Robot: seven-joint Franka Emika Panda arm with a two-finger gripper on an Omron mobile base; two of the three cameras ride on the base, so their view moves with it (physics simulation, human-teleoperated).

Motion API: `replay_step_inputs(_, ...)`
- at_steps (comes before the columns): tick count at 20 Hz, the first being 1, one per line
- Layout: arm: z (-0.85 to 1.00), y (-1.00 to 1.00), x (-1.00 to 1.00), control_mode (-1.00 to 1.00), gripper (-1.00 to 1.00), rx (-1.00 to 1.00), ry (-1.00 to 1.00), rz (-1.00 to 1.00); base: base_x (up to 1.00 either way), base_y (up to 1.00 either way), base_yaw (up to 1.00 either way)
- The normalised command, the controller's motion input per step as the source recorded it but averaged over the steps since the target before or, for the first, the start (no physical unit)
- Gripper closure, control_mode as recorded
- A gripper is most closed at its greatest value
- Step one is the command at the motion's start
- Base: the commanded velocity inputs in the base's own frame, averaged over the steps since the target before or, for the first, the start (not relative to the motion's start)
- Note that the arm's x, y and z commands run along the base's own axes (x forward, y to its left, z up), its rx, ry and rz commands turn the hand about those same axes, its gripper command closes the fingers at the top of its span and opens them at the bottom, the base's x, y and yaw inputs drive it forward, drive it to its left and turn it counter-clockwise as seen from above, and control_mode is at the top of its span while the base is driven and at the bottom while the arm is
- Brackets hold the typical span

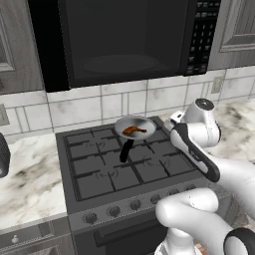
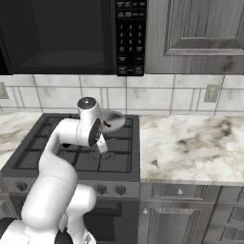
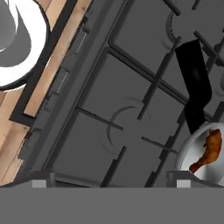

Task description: Take the chicken drumsticks from the pan and place one on each plate on the dining counter.

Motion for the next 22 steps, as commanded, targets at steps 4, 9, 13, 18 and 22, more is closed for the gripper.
replay_step_inputs(4, 0.00, 0.24, 0.83, -1.00, -1.00, 0.00, 0.00, 0.00, 0.00, 0.00, 0.00)
replay_step_inputs(9, 0.00, 0.33, 0.69, -1.00, -1.00, 0.00, 0.00, 0.00, 0.00, 0.00, 0.00)
replay_step_inputs(13, -0.01, 0.39, 0.64, -1.00, -1.00, 0.00, 0.00, 0.00, 0.00, 0.00, 0.00)
replay_step_inputs(18, -0.17, 0.45, 0.62, -1.00, -1.00, 0.00, 0.00, 0.00, 0.00, 0.00, 0.00)
replay_step_inputs(22, -0.39, 0.18, 0.60, -1.00, -1.00, 0.00, 0.00, 0.02, 0.00, 0.00, 0.00)
